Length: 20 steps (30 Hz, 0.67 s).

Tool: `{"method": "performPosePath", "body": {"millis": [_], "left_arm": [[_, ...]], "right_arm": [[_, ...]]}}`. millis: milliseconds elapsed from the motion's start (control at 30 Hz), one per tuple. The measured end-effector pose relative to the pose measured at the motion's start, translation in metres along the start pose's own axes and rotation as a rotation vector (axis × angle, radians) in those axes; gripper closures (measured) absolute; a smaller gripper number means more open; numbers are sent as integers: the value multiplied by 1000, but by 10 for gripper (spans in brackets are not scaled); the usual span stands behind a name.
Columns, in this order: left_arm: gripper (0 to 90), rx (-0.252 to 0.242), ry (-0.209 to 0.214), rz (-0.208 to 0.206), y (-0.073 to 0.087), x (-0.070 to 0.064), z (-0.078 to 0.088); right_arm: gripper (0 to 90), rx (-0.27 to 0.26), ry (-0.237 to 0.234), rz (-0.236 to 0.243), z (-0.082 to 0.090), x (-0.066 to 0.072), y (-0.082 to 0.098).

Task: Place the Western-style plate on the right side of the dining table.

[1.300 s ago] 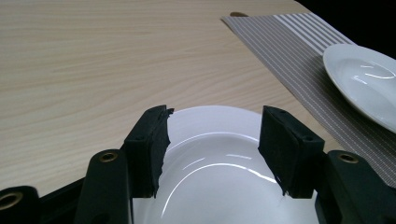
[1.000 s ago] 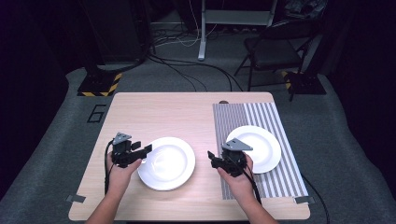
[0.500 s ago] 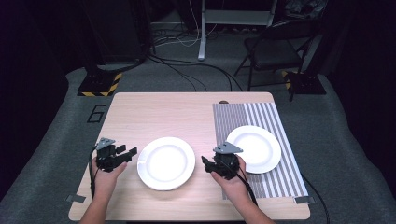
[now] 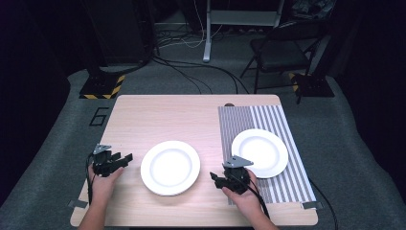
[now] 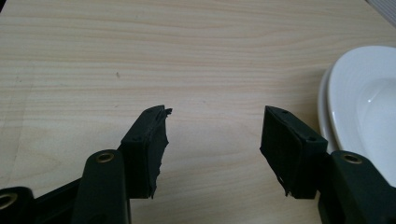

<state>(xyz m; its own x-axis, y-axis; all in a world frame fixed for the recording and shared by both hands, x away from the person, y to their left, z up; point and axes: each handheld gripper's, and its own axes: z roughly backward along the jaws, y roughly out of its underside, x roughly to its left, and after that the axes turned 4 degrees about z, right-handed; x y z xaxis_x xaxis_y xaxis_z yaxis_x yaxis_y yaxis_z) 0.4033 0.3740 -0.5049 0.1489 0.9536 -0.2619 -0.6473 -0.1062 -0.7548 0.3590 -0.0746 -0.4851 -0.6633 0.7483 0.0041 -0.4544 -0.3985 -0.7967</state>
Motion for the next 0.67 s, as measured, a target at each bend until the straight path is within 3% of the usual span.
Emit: {"method": "performPosePath", "body": {"millis": [67, 167, 400, 667], "left_arm": [[404, 11, -9, -10, 0, 1, -1], [397, 18, -18, -23, 1, 0, -4], [390, 26, -26, -37, 2, -1, -8], [387, 40, -18, -16, 2, -2, -14]], "right_arm": [[379, 15, -7, 13, -4, 2, 5], [379, 39, -5, 73, -10, 8, 10], [374, 51, -32, 86, -15, 12, 12], [372, 49, -41, 72, -15, 7, 14]]}}
